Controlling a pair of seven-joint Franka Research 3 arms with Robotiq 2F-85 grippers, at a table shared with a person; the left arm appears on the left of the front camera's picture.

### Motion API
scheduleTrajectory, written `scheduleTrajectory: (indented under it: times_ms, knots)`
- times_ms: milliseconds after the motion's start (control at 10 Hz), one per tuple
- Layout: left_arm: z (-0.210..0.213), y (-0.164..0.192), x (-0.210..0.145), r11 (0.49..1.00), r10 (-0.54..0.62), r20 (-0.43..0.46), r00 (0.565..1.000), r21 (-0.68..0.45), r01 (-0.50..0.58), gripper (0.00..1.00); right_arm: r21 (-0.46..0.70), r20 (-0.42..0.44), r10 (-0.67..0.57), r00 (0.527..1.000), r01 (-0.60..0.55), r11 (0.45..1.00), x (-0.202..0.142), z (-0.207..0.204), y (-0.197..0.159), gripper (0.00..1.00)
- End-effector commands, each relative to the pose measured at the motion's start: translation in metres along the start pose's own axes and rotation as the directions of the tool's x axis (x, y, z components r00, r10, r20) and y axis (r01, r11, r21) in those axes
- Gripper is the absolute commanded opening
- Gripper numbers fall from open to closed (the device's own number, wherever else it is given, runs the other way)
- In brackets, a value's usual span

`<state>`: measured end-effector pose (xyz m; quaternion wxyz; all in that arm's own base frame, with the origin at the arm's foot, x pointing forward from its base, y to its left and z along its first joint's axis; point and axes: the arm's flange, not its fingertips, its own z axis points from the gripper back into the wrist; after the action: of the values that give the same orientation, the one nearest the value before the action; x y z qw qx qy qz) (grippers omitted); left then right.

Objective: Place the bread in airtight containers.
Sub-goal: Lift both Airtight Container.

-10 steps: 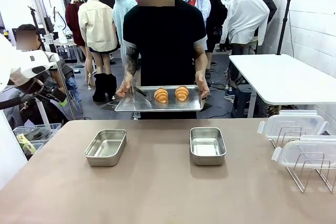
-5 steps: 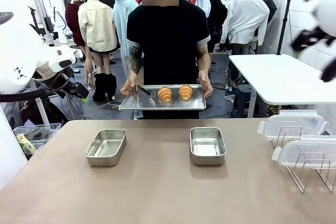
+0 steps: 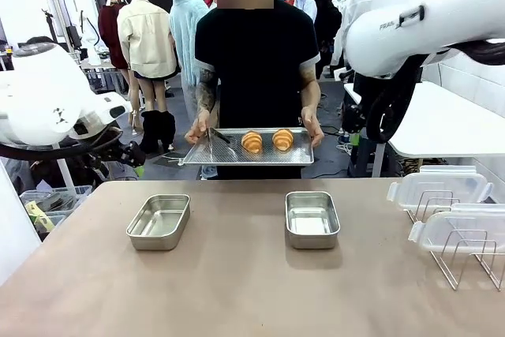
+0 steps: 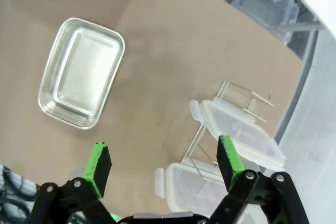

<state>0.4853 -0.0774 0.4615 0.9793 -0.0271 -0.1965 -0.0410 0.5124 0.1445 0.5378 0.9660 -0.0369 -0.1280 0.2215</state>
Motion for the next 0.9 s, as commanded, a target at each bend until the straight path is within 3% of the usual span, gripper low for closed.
scheduleTrajectory:
  times_ms: [0, 200, 300, 600, 800]
  knots:
    - [-0.018, 0.001, 0.019, 0.998, 0.04, -0.017, 0.999, -0.041, -0.041, 1.0, -0.008, 0.028, -0.094, 0.995, 0.094, 0.996, 0.009, -0.004, 0.007, 1.0]
    - [-0.027, -0.002, 0.015, 0.992, 0.124, -0.016, 0.992, 0.038, -0.124, 1.0, 0.04, 0.007, -0.089, 0.996, 0.088, 0.995, 0.001, -0.021, 0.01, 1.0]
    - [-0.027, 0.001, 0.01, 0.999, 0.044, -0.034, 0.998, -0.021, -0.045, 1.0, 0.007, -0.005, -0.063, 0.998, 0.063, 0.998, 0.007, -0.014, 0.003, 1.0]
    - [-0.033, 0.0, 0.013, 0.997, 0.069, -0.037, 0.997, -0.014, -0.07, 1.0, 0.034, 0.017, -0.125, 0.992, 0.124, 0.992, 0.014, -0.025, 0.006, 1.0]
    - [-0.059, 0.001, 0.013, 0.998, 0.05, -0.109, 0.993, -0.028, -0.053, 1.0, 0.115, 0.025, -0.144, 0.989, 0.14, 0.983, 0.031, -0.073, 0.027, 1.0]
